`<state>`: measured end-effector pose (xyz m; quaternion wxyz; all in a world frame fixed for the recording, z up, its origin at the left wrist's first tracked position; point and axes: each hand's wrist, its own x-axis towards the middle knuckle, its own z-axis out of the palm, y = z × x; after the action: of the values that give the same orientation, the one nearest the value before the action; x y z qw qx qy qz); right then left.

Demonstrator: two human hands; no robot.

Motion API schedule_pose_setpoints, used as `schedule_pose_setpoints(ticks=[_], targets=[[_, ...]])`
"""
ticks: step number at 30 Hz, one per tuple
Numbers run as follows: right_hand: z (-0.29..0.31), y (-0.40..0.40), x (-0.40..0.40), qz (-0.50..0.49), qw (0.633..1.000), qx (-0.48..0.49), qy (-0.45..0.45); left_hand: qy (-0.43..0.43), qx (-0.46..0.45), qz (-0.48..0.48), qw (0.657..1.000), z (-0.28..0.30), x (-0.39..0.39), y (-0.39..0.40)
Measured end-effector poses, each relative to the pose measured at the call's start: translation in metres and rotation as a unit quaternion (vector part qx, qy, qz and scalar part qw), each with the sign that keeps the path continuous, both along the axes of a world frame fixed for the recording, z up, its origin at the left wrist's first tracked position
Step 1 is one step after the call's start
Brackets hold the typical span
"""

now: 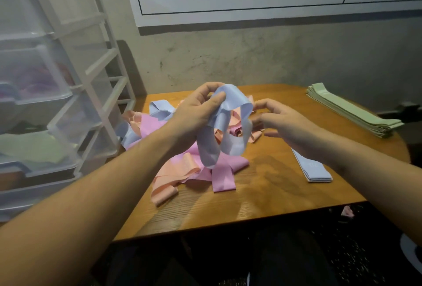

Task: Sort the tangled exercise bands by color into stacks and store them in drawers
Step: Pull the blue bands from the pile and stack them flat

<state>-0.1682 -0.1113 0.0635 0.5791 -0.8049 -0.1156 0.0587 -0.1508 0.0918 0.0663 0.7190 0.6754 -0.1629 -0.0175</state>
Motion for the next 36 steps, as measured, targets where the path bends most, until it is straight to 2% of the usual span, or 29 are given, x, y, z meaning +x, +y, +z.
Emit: schedule_pose_setpoints(ticks=[3, 6, 9, 15, 20, 24, 28, 30, 33, 36], targets=[[0.003, 0.006, -0.002, 0.028, 0.999, 0.027, 0.021, -0.012, 0.036, -0.025, 0.999, 0.001, -0.007, -0.003], [0.005, 0.011, -0.006, 0.058, 0.996, 0.063, -0.009, -0.026, 0.076, -0.048, 0.996, -0.003, -0.012, -0.005], [0.004, 0.012, -0.005, 0.037, 0.996, 0.069, -0.036, -0.012, 0.105, -0.018, 0.994, -0.002, -0.017, -0.009], [0.003, 0.008, -0.012, 0.032, 0.998, -0.052, -0.006, -0.044, 0.235, 0.010, 0.971, 0.002, -0.021, -0.005], [-0.001, 0.007, -0.023, 0.063, 0.997, 0.031, 0.014, -0.045, 0.317, -0.045, 0.946, -0.002, -0.029, -0.006], [-0.001, 0.008, -0.031, 0.087, 0.985, 0.134, 0.066, -0.014, 0.299, -0.054, 0.953, -0.013, -0.026, -0.006], [-0.002, 0.006, -0.033, 0.058, 0.976, 0.193, 0.080, -0.029, 0.167, -0.055, 0.984, -0.015, -0.048, -0.008], [-0.002, 0.007, -0.037, 0.062, 0.969, 0.217, 0.095, -0.047, 0.139, -0.052, 0.988, -0.017, -0.049, -0.008], [0.002, 0.004, -0.039, 0.065, 0.950, 0.286, 0.106, -0.064, 0.153, -0.027, 0.986, -0.014, -0.052, -0.012], [0.003, -0.001, -0.038, 0.024, 0.954, 0.289, 0.079, -0.081, 0.171, 0.012, 0.982, -0.017, -0.056, -0.011]])
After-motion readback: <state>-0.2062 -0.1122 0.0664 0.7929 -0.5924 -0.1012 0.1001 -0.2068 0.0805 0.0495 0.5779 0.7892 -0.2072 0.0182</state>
